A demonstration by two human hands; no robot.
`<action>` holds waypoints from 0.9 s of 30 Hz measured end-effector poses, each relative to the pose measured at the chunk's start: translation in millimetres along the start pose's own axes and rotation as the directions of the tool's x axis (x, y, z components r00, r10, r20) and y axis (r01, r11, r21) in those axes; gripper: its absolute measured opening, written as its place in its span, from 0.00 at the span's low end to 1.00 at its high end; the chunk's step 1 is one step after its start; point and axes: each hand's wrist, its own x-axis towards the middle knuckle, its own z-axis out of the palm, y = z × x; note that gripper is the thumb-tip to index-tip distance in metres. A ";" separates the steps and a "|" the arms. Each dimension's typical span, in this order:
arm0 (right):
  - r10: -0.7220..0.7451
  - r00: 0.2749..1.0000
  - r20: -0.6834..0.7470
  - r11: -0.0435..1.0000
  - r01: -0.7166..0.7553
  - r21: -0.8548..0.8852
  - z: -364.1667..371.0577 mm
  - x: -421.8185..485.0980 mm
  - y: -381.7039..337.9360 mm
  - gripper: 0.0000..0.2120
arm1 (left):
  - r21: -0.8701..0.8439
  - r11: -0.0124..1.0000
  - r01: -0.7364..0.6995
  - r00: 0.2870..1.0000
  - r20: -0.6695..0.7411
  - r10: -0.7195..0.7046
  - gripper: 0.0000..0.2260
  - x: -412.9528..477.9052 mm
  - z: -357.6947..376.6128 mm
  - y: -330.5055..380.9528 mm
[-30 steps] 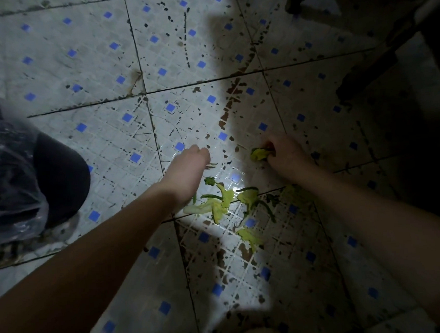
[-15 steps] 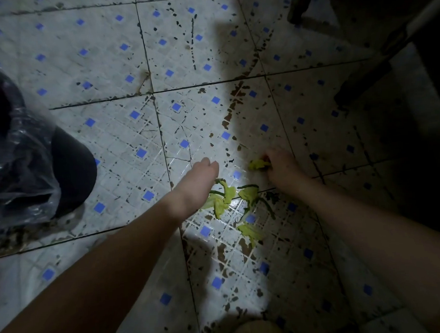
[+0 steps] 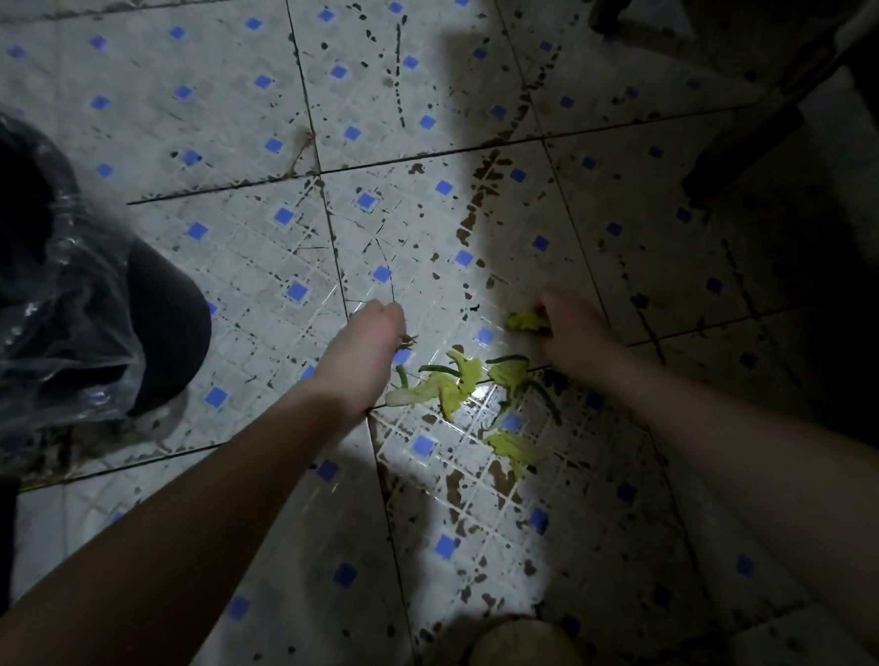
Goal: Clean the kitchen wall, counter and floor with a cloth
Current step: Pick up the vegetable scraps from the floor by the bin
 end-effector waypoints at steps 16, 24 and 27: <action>-0.111 0.994 -0.004 0.981 0.110 0.161 10.4 -7.8 -25.3 0.08 | -0.090 0.989 -0.118 0.978 0.162 0.131 0.18 -24.6 25.4 1.7; -0.165 0.986 -0.017 0.976 0.166 0.139 6.4 -8.7 -37.0 0.09 | -0.131 0.989 -0.070 0.978 0.187 0.094 0.05 -33.0 23.5 1.7; -0.182 0.983 -0.031 0.977 0.184 0.106 5.0 -8.3 -42.6 0.10 | -0.119 0.991 -0.060 0.981 0.175 0.081 0.04 -35.2 20.9 0.2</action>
